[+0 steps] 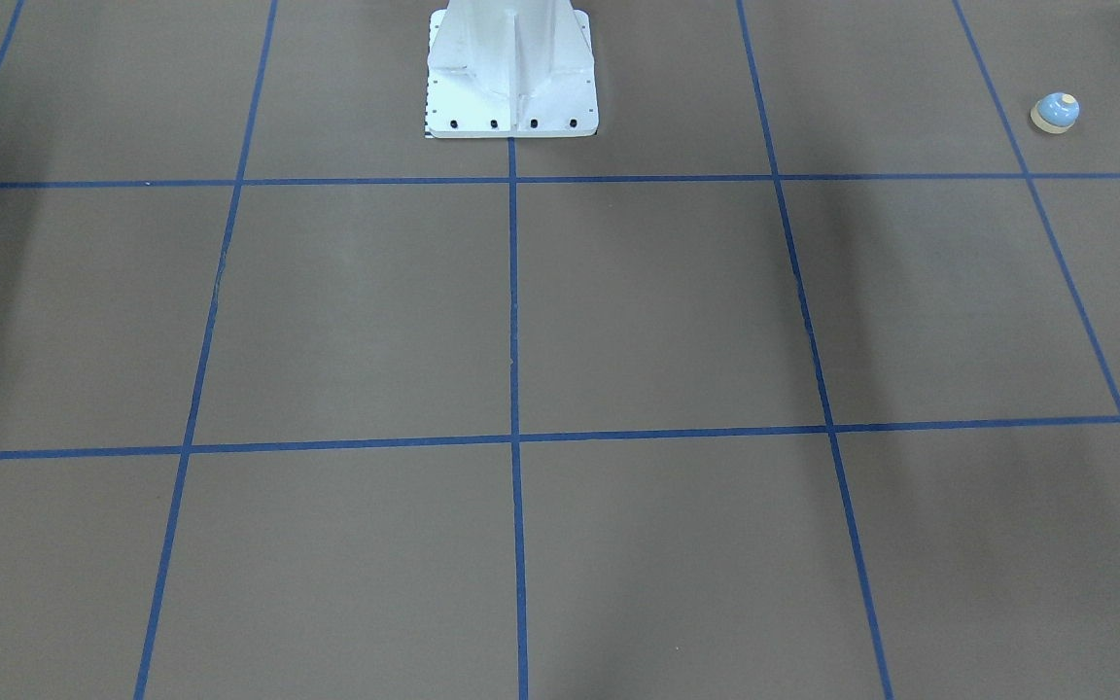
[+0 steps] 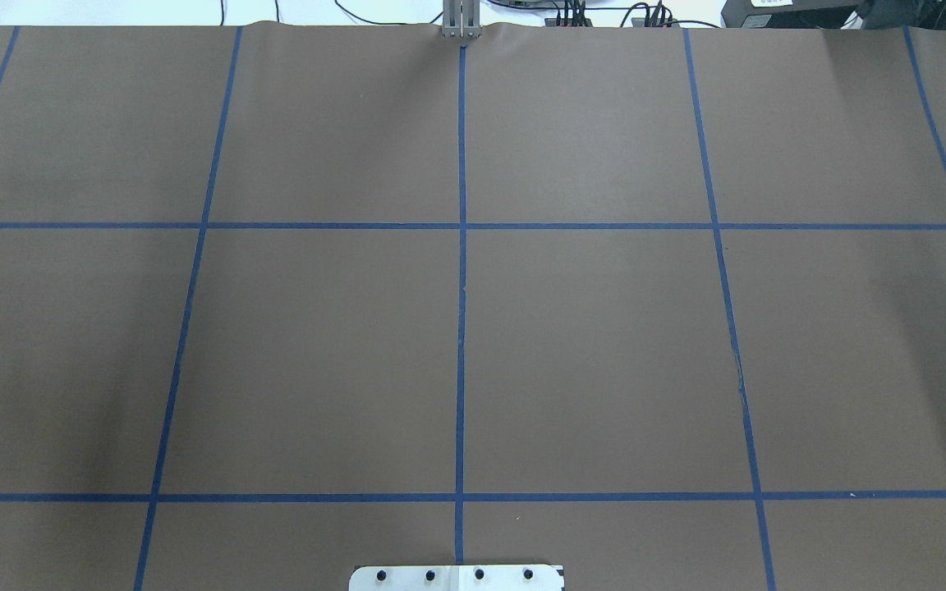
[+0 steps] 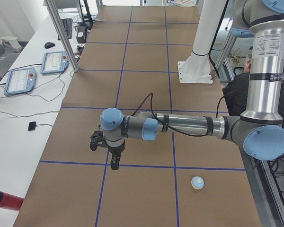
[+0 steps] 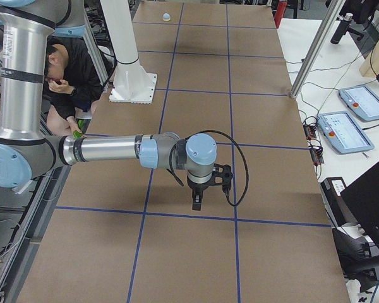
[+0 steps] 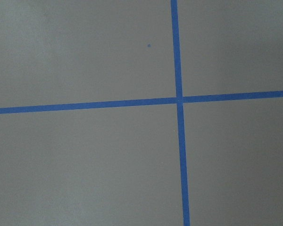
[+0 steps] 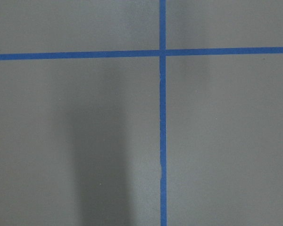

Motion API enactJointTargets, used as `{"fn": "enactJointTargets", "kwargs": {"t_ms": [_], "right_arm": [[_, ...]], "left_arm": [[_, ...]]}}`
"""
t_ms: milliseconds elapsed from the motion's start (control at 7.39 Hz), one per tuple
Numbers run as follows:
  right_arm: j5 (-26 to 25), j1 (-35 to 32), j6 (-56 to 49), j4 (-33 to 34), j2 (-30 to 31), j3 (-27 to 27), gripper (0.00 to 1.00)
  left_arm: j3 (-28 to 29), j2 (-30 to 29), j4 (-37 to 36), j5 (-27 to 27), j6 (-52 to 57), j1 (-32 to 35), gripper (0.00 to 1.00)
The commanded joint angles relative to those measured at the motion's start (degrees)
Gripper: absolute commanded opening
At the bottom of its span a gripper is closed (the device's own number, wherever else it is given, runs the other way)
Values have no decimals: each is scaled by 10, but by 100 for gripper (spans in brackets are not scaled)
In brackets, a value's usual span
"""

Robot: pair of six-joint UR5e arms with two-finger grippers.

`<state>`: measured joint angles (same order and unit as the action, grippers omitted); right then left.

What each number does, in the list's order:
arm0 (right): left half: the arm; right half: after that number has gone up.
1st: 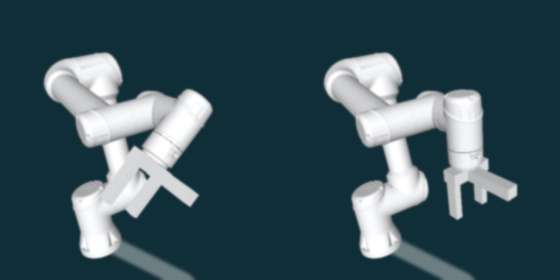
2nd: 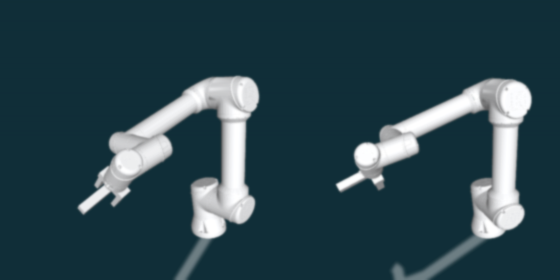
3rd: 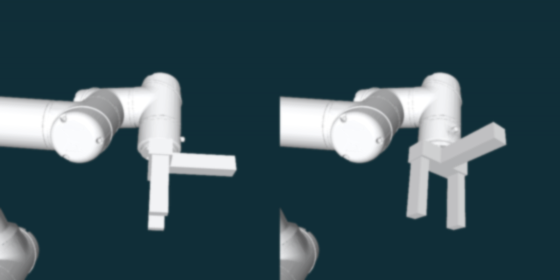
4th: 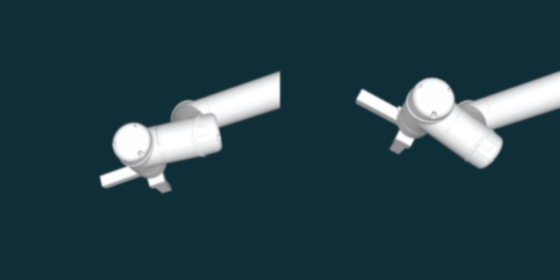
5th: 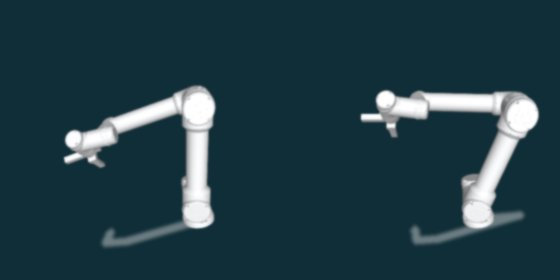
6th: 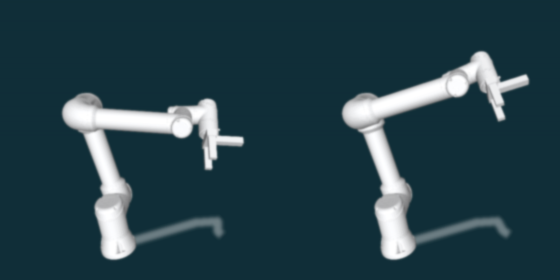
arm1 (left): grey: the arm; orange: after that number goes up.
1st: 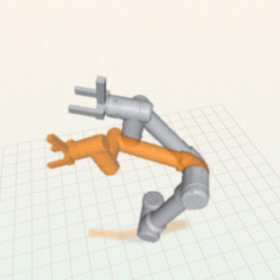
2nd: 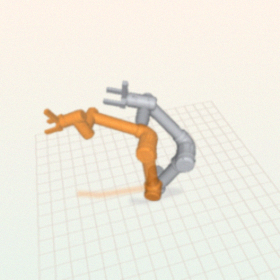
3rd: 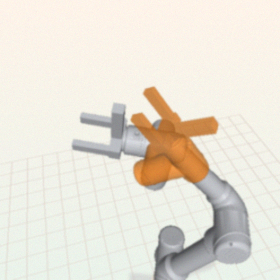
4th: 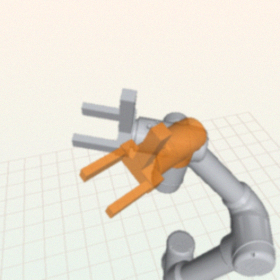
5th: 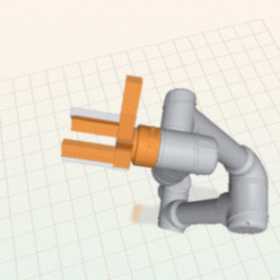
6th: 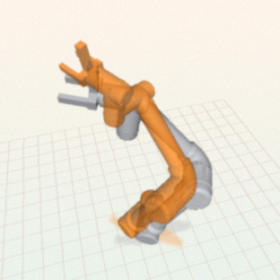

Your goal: Place and press bell with both arms

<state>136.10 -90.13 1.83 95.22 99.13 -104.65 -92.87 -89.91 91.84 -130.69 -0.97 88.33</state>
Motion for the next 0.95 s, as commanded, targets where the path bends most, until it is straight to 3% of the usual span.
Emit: {"fn": "enactJointTargets", "kwargs": {"t_ms": [0, 406, 812], "right_arm": [[-1, -2, -1, 0, -1, 0, 100], [-1, -2, -1, -2, -4, 1, 100], [0, -2, -1, -4, -2, 0, 100]], "left_arm": [[1, 0, -1, 0, 1, -1, 100], [-25, -6, -17, 1, 1, -1, 100], [-138, -6, -98, 16, -1, -11, 100]]}}
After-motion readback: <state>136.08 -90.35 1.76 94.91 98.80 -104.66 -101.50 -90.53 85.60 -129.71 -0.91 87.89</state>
